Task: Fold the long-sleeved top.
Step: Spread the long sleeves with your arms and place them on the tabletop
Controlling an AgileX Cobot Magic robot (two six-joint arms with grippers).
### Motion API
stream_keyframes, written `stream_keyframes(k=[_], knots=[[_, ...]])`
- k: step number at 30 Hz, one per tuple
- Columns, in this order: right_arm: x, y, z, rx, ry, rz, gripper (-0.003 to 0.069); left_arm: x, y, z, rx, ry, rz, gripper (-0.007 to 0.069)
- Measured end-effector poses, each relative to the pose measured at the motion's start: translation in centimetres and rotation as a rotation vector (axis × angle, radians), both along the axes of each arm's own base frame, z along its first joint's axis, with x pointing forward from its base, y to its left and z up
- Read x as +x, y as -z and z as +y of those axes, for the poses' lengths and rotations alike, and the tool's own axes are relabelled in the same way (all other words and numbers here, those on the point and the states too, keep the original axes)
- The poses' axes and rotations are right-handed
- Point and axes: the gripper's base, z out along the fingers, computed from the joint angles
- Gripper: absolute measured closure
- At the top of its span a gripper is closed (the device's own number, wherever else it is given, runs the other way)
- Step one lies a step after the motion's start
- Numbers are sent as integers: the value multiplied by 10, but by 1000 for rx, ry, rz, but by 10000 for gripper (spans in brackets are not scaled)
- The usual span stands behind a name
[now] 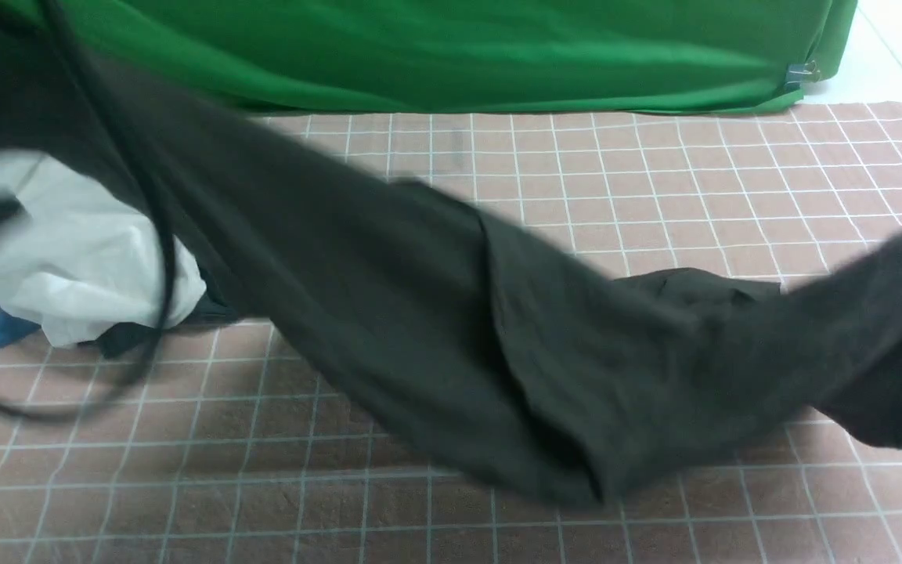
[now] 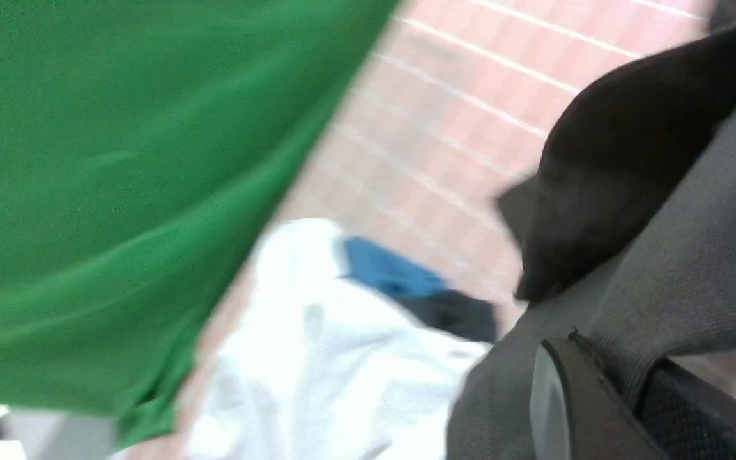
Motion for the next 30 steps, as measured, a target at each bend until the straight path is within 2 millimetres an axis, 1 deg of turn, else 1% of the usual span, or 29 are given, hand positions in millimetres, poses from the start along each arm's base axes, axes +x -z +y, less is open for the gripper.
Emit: stream_keyframes(k=[1,3,4,5,8,13,15,17,19,21,24,27,28,29,30], knots=[[-1,-4,-1,-10,-2,-6,573,3,-2,4,18,-29,-12,594],[-4,-19,-4,-32,9,-37,573,12,-5,13,65,-100,-28,594],[-5,-22,-5,-36,12,-41,573,14,-5,15,76,-116,-30,594],[-10,-35,-8,-48,27,-60,573,22,-5,23,102,-179,-35,594],[-21,-59,-15,-65,62,-87,573,30,-7,34,94,-248,-65,594],[-39,-94,-21,-36,90,-205,573,26,-19,39,-10,-280,-129,594],[-46,-101,-23,-24,98,-235,573,21,-26,38,-58,-260,-145,594],[-49,-103,-24,-5,108,-245,573,17,-30,39,-85,-251,-155,594],[-48,-99,-23,13,116,-230,573,15,-31,38,-112,-244,-147,594],[-41,-89,-20,29,120,-186,573,15,-28,33,-150,-226,-99,594],[-21,-65,-11,45,110,-75,573,26,-11,21,-149,-167,18,594],[12,-38,-1,30,93,14,573,56,20,3,-128,-115,131,594],[23,-32,2,25,85,23,573,69,31,-3,-115,-104,151,594],[32,-28,5,21,76,27,573,76,37,-5,-106,-101,156,594],[56,-17,12,7,55,27,573,99,55,-8,-85,-110,180,594]])
